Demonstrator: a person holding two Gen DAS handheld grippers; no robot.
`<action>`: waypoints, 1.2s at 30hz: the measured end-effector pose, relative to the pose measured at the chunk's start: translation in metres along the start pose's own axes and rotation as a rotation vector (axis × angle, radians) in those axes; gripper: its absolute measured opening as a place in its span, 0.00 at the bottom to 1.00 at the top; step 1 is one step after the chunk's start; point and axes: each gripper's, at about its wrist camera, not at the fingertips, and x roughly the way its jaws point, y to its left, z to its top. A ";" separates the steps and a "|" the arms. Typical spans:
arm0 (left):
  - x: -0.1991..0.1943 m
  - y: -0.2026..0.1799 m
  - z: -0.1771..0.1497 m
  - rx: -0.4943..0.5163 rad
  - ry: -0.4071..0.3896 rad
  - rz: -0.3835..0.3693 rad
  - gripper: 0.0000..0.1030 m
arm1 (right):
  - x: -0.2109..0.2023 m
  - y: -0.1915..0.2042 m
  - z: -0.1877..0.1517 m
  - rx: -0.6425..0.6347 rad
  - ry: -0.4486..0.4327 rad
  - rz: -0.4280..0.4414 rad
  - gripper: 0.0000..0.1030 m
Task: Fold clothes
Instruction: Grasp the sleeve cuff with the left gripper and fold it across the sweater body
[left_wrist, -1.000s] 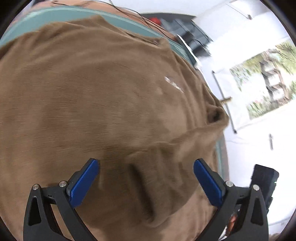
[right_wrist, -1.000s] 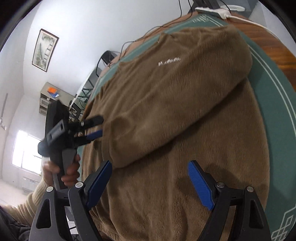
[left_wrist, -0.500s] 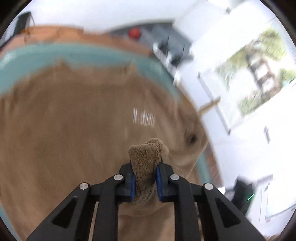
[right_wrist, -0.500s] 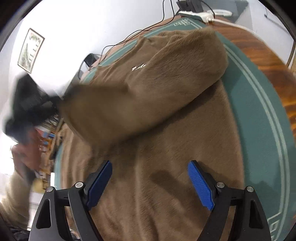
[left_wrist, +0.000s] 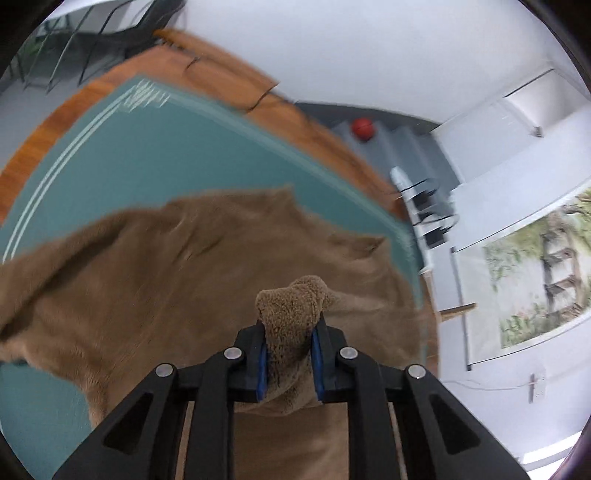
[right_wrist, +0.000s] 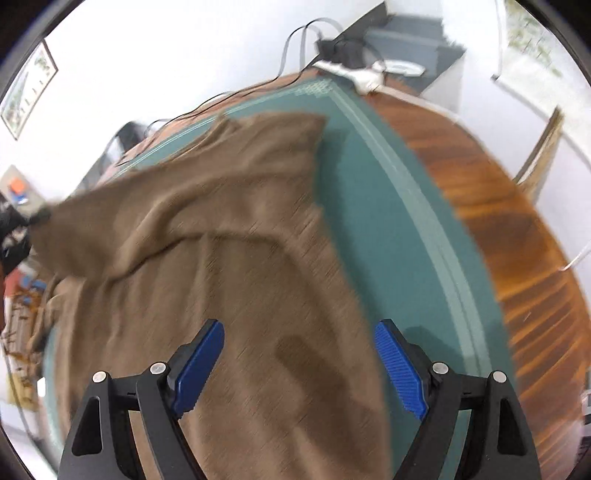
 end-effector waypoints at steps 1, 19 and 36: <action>0.005 0.003 -0.004 0.002 0.007 0.022 0.19 | 0.002 -0.005 0.007 0.008 -0.011 -0.032 0.83; 0.036 0.015 -0.042 0.040 0.105 0.150 0.38 | 0.040 -0.043 0.025 0.015 -0.164 -0.250 0.83; 0.031 0.023 -0.034 0.014 0.078 0.199 0.49 | 0.007 -0.053 0.015 -0.024 -0.180 -0.264 0.83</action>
